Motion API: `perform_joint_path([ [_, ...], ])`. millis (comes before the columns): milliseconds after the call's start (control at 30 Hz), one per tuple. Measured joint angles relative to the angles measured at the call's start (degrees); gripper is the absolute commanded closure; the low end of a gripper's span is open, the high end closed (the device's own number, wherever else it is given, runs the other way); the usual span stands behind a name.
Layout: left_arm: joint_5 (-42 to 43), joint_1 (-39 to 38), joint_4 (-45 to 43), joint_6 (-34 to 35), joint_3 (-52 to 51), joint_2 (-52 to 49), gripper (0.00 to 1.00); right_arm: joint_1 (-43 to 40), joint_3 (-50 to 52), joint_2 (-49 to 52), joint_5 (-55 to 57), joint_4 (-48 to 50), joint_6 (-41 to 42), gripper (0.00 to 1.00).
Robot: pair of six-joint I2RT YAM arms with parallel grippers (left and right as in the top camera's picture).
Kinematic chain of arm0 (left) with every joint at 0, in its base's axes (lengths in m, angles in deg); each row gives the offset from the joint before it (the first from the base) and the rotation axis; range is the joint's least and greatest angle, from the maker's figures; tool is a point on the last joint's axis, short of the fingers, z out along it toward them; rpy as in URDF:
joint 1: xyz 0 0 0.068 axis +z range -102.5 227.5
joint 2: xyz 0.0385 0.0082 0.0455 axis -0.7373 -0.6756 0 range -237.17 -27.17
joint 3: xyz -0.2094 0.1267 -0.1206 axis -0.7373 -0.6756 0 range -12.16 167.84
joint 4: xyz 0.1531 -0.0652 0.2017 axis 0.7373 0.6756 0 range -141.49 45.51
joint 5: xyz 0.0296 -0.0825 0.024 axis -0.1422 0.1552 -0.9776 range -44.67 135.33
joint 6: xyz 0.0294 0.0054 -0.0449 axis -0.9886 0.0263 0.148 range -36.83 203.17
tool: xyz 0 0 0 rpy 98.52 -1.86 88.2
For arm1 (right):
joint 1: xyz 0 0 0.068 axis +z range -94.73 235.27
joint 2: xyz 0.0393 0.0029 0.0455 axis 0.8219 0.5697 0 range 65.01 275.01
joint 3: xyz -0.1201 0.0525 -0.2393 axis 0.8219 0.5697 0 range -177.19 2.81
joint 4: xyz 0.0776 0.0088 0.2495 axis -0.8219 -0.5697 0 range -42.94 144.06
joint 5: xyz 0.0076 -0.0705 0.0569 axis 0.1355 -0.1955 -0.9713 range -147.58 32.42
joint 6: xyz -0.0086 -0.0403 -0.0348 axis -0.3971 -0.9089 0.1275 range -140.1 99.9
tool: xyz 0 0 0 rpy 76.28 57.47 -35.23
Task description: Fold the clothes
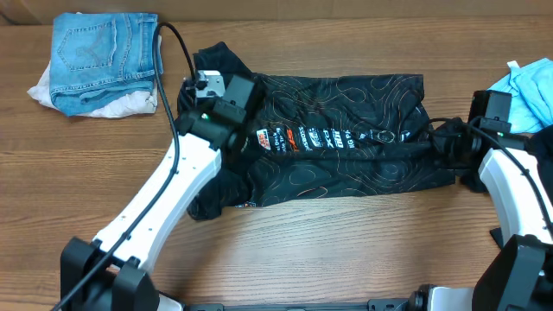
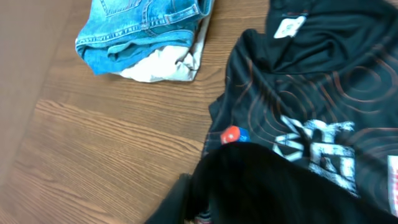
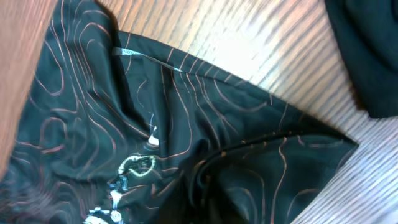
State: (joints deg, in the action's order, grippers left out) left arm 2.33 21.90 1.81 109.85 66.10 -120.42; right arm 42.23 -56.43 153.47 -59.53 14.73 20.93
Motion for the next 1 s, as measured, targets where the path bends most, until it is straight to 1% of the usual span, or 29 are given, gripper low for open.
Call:
perform_joint_path([
  [33, 0.0, 0.7, -0.9, -0.3, 0.0, -0.5, 0.11, 0.2, 0.0, 0.0, 0.9, 0.2, -0.4, 0.76],
  [67, 0.0, 1.4, -1.7, -0.7, 0.0, -0.8, 0.08, 0.3, 0.0, 0.0, 1.7, 0.3, -0.4, 0.69],
  [100, 0.0, 1.9, -2.4, -1.4, 0.0, -0.9, 0.04, 0.4, 0.0, 0.0, 2.7, 0.4, -0.2, 0.53],
  [133, 0.2, 2.4, -2.8, -2.0, 0.0, -1.0, 0.03, 0.4, 0.0, 0.0, 3.4, 0.5, -0.3, 0.30],
  [167, 0.3, 2.7, -2.8, -2.5, 0.0, -1.0, 0.03, 0.3, 0.0, 0.0, 3.9, 0.6, -0.6, 0.11],
  [200, 0.5, 2.9, -2.6, -3.2, 0.0, -0.9, 0.03, 0.3, 0.0, 0.0, 4.3, 0.8, -1.0, 0.02],
  [233, 0.8, 2.9, -1.8, -3.5, 0.1, -0.9, 0.02, 0.2, -0.1, 0.0, 4.8, 0.7, -1.4, 0.00],
  [333, 2.3, 2.8, 1.7, -4.6, 0.5, -0.8, 0.02, -0.3, -1.6, 0.2, 5.4, -3.5, -3.0, 0.00],
  [400, 4.4, 2.7, 5.1, -4.7, 1.3, -0.3, 0.04, -1.0, -4.2, 0.2, 5.5, -8.3, -3.8, 0.00],
  [467, 7.6, 2.5, 8.2, -4.8, 2.2, 0.9, 0.11, -1.8, -7.7, 0.3, 5.3, -13.5, -4.8, 0.08],
  [500, 9.8, 2.3, 9.8, -4.8, 2.5, 1.9, 0.19, -2.1, -9.5, 0.3, 4.7, -15.6, -5.8, 0.13],
  [600, 17.1, 1.0, 15.2, -4.9, 3.6, 5.1, 0.41, -2.4, -12.7, 0.2, 1.9, -20.2, -9.7, 0.37],
  [667, 22.1, 0.4, 18.8, -4.5, 3.8, 6.3, 0.55, -2.2, -12.9, 0.2, -0.4, -23.2, -11.7, 0.49],
  [767, 29.6, 0.1, 22.1, -3.6, 3.0, 6.4, 0.81, -1.8, -12.2, 0.2, -2.2, -24.7, -13.1, 0.64],
  [867, 34.2, 0.1, 21.8, -2.3, -0.1, 6.1, 0.90, -1.0, -10.5, 0.2, -3.2, -23.0, -14.1, 0.75],
  [900, 35.2, 0.1, 21.4, -1.7, -1.5, 5.9, 0.93, -0.7, -9.7, 0.3, -3.4, -22.1, -14.3, 0.80],
  [1000, 37.9, 0.1, 19.5, -0.5, -5.9, 4.7, 0.96, -0.3, -7.7, 0.3, -4.5, -19.7, -14.5, 0.84],
])
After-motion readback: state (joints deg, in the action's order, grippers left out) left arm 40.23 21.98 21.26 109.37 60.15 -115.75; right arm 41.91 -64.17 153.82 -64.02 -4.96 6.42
